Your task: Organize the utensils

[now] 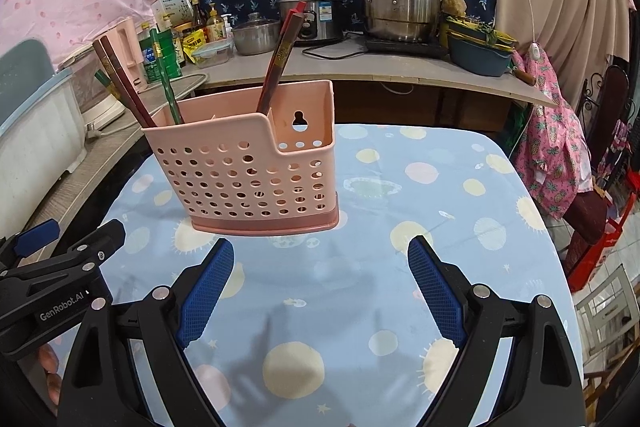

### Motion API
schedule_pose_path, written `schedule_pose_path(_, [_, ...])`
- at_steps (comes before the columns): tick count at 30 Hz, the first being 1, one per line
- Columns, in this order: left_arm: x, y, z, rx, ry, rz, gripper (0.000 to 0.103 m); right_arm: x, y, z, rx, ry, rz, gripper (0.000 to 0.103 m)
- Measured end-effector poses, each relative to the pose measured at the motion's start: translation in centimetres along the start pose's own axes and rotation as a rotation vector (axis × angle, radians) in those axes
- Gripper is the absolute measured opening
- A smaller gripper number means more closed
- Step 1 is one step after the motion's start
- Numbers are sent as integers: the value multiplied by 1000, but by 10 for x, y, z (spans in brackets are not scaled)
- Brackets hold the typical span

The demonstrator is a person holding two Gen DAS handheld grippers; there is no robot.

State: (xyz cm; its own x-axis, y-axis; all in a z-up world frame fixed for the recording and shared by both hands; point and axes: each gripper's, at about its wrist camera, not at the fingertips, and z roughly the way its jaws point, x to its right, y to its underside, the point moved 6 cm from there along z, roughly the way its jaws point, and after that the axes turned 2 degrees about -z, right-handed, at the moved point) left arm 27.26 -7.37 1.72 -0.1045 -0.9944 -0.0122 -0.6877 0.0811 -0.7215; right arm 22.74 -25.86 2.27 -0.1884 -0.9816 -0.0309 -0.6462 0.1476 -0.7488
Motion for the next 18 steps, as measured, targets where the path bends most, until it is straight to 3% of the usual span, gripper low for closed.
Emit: schedule_pose_path(18, [3, -1, -6, 5, 2, 9, 92, 2, 3, -3, 6, 1, 4, 85])
